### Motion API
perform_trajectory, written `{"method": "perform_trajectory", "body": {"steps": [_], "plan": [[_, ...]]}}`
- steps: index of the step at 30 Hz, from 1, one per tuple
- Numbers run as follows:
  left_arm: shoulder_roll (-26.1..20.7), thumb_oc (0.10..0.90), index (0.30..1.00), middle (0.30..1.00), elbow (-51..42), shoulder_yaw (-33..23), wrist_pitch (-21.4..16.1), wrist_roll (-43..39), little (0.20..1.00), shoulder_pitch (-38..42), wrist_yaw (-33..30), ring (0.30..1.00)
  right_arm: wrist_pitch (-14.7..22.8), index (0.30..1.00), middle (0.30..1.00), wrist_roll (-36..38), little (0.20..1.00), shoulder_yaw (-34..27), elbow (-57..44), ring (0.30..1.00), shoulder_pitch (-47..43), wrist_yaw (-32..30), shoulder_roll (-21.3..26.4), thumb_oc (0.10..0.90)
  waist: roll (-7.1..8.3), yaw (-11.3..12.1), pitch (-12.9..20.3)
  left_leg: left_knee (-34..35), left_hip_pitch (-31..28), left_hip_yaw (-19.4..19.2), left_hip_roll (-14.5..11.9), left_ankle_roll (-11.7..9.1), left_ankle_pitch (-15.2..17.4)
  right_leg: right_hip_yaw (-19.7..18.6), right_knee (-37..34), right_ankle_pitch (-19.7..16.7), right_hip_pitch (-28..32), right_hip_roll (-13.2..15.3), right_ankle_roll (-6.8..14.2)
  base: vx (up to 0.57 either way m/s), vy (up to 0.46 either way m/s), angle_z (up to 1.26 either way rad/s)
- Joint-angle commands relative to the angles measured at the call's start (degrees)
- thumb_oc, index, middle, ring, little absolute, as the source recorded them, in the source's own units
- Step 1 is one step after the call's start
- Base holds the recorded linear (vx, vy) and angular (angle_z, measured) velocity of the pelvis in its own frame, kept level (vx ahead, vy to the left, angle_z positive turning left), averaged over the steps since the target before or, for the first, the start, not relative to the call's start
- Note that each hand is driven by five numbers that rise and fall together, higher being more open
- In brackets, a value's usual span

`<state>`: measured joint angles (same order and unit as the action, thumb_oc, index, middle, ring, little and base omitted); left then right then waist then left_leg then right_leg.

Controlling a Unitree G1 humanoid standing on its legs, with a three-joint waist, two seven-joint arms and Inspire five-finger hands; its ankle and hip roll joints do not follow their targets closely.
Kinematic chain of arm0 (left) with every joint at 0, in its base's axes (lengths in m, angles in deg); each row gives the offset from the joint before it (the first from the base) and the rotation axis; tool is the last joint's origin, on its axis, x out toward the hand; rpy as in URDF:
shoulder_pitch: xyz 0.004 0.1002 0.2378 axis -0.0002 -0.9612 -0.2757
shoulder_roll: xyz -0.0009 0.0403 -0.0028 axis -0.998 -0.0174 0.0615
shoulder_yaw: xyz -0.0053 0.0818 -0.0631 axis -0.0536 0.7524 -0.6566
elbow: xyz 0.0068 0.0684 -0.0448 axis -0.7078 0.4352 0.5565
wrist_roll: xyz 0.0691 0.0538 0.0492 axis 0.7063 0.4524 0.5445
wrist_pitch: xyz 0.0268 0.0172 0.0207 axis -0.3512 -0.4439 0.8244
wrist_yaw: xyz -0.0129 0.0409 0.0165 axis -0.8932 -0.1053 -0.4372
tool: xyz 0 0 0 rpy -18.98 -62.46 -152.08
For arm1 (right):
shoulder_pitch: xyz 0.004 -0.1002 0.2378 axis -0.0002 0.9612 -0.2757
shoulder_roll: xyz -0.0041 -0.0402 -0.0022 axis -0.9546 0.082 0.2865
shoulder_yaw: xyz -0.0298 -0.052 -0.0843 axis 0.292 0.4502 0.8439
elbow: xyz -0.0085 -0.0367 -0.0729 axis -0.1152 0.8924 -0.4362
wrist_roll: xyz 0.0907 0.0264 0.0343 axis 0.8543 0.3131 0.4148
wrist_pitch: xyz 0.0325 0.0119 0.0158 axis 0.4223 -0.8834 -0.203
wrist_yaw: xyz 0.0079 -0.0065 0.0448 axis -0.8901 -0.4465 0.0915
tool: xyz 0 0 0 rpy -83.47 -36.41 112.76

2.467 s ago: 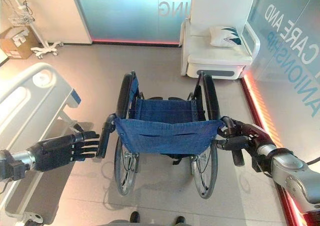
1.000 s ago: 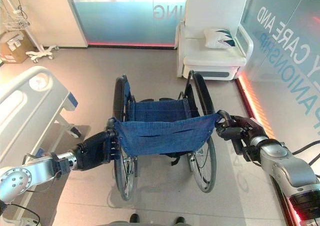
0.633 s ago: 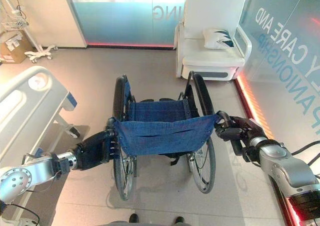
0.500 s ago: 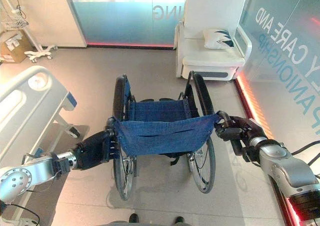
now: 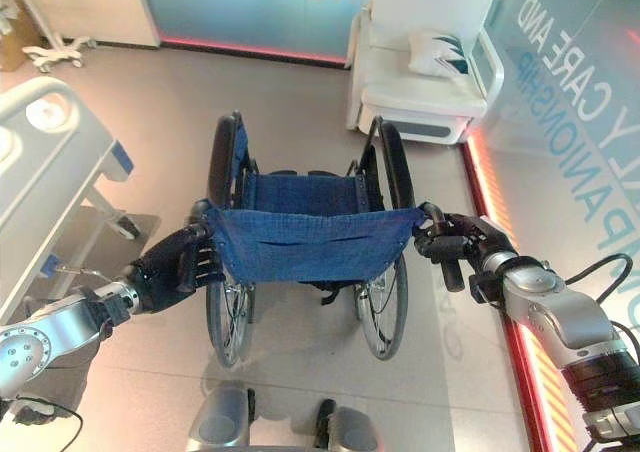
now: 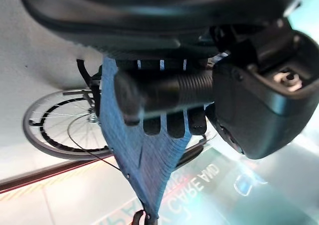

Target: Push the wheelchair next to the bed

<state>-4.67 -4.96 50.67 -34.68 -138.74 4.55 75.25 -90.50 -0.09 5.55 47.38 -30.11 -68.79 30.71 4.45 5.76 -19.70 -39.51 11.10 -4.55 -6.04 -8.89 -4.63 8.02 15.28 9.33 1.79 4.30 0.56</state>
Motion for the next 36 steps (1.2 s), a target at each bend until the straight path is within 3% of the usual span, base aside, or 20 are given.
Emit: {"method": "perform_trajectory", "body": {"steps": [1,5,6,8,12,16,18,20,22,24,26,29,31,34,35,36], "plan": [[2.02,0.400,0.300,0.300,0.02,-11.15,-7.62,-5.67,0.300,5.29,1.64,0.300,5.69,0.300,0.300,-2.89,0.300,1.29,-6.43,0.300,-4.98,12.15,6.52,0.400,-2.45,-1.35,5.26,6.07,2.84,-3.69,3.57,4.34,-4.94,1.07,-5.03,-1.81,7.34,-7.26,-0.91,0.18,0.039,0.18],[1.52,0.400,0.300,0.300,0.51,-11.69,-8.81,-5.20,0.300,3.40,2.76,0.300,5.49,0.300,0.300,-2.44,0.300,2.57,-8.04,0.300,-5.84,11.81,6.87,0.400,-4.43,0.77,6.22,29.66,2.05,-3.02,3.12,2.23,-11.59,1.68,-6.64,0.33,12.28,-9.56,0.38,0.41,0.147,-0.02],[1.58,0.400,0.300,0.300,0.34,-11.95,-9.65,-5.23,0.300,2.74,3.06,0.300,5.73,0.300,0.300,-2.64,0.300,1.99,-8.59,0.300,-5.09,12.26,7.03,0.400,-4.49,1.21,6.62,32.45,1.66,-2.67,3.07,1.90,-12.45,1.60,-7.40,1.06,14.01,-9.47,0.68,0.53,0.209,-0.28],[1.81,0.400,0.300,0.300,0.36,-12.39,-10.12,-4.88,0.300,2.15,3.53,0.300,5.99,0.300,0.300,-3.09,0.300,1.38,-8.89,0.300,-4.47,12.92,7.15,0.400,-4.33,1.63,7.04,32.22,1.53,-2.18,3.25,2.06,-11.95,1.53,-7.67,1.84,14.96,-9.10,0.88,0.29,0.131,-0.42],[1.68,0.400,0.300,0.300,0.19,-14.23,-10.14,-4.48,0.300,2.09,2.31,0.300,5.79,0.300,0.300,-4.72,0.300,1.53,-7.90,0.300,-5.54,15.19,7.03,0.400,-3.04,2.95,9.70,32.69,-0.28,-3.88,5.39,4.93,-3.67,2.09,-4.33,4.68,16.31,-7.26,3.43,0.40,0.238,-0.86],[0.85,0.400,0.300,0.300,0.86,-14.95,-9.02,-1.74,0.300,3.37,2.24,0.300,6.66,0.300,0.300,-5.42,0.300,1.32,-6.66,0.300,-5.71,15.78,6.26,0.400,-1.14,3.50,11.28,31.14,-1.06,-4.98,8.41,7.63,0.18,2.93,7.55,-0.78,13.84,-5.43,6.92,0.34,0.243,-0.19],[-1.26,0.400,0.300,0.300,0.46,-16.06,-7.83,-2.08,0.300,4.08,2.60,0.300,7.20,0.300,0.300,-4.48,0.300,0.61,-6.79,0.300,-5.78,14.54,6.89,0.400,-0.76,3.78,11.98,31.13,-1.71,-3.86,10.43,9.40,1.42,1.37,17.99,-7.86,9.11,-5.85,10.19,0.32,0.240,0.20],[-2.55,0.400,0.300,0.300,0.55,-16.71,-7.25,-2.82,0.300,4.74,3.14,0.300,7.24,0.300,0.300,-4.13,0.300,0.19,-6.82,0.300,-6.00,13.45,6.81,0.400,-0.69,3.84,12.18,30.94,-2.47,-2.06,11.93,10.70,2.37,-0.27,24.72,-12.77,4.66,-6.40,12.07,0.22,0.129,0.19],[-3.41,0.400,0.300,0.300,0.88,-17.36,-6.97,-3.31,0.300,5.11,3.70,0.300,7.58,0.300,0.300,-4.21,0.300,-0.15,-6.47,0.300,-6.40,13.24,6.61,0.400,-0.72,3.66,12.11,30.55,-3.04,-1.04,12.94,11.40,3.24,-0.73,25.41,-13.10,2.61,-6.25,12.07,0.23,0.069,0.36],[-4.77,0.400,0.300,0.300,1.08,-18.22,-6.96,-4.29,0.300,4.93,4.83,0.300,7.05,0.300,0.300,-4.21,0.300,-1.03,-6.74,0.300,-6.82,12.99,6.60,0.400,-0.78,3.53,11.82,29.55,-2.81,-0.17,14.24,11.56,3.83,-0.72,21.68,-11.56,2.28,-6.43,10.98,0.26,0.030,0.32],[-5.82,0.400,0.300,0.300,2.14,-18.87,-7.43,-4.83,0.300,5.14,6.37,0.300,6.37,0.300,0.300,-4.02,0.300,-1.58,-6.00,0.300,-9.08,13.78,6.96,0.400,-1.53,3.60,10.71,25.62,-1.56,0.26,14.54,10.77,5.40,1.70,10.31,-5.16,2.64,-4.10,7.13,0.26,-0.006,0.07],[-5.90,0.400,0.300,0.300,3.09,-18.31,-8.06,-4.95,0.300,6.35,6.69,0.300,6.72,0.300,0.300,-5.00,0.300,-0.90,-4.82,0.300,-11.03,14.74,6.97,0.400,-2.10,3.09,9.35,22.45,-1.04,1.02,14.22,9.76,5.61,2.24,2.37,-3.27,2.11,-2.86,5.22,0.16,-0.029,-0.21],[-5.36,0.400,0.300,0.300,2.94,-16.38,-9.49,-5.00,0.300,8.69,6.03,0.300,7.50,0.300,0.300,-6.19,0.300,0.43,-3.50,0.300,-13.68,15.20,7.56,0.400,-3.01,1.59,7.28,20.68,-2.86,3.82,14.47,8.99,8.09,0.57,-5.60,-6.34,-1.00,-0.49,5.55,0.28,-0.047,0.83],[-5.79,0.400,0.300,0.300,1.88,-14.58,-10.03,-5.39,0.300,10.88,4.62,0.300,5.50,0.300,0.300,-6.42,0.300,0.34,-4.22,0.300,-15.12,13.91,7.83,0.400,-2.67,-0.90,5.51,20.55,-7.79,5.81,14.64,10.22,14.72,-3.32,-10.72,-15.65,-10.41,4.27,9.92,0.32,-0.130,0.50],[-5.75,0.400,0.300,0.300,1.87,-14.41,-9.95,-5.27,0.300,11.14,4.50,0.300,5.18,0.300,0.300,-6.53,0.300,0.27,-4.32,0.300,-15.22,13.87,7.74,0.400,-2.71,-1.07,5.38,20.36,-8.29,5.98,14.48,10.27,15.45,-3.45,-11.41,-16.13,-10.74,4.49,10.17,0.56,-0.233,0.33],[-5.57,0.400,0.300,0.300,1.94,-13.74,-9.45,-4.47,0.300,12.26,3.84,0.300,3.78,0.300,0.300,-7.21,0.300,0.09,-4.67,0.300,-15.96,14.26,7.36,0.400,-2.40,-1.71,5.14,19.66,-10.77,6.59,13.84,10.30,18.42,-4.04,-14.02,-18.09,-12.35,5.87,11.00,0.55,-0.202,0.49]]}}
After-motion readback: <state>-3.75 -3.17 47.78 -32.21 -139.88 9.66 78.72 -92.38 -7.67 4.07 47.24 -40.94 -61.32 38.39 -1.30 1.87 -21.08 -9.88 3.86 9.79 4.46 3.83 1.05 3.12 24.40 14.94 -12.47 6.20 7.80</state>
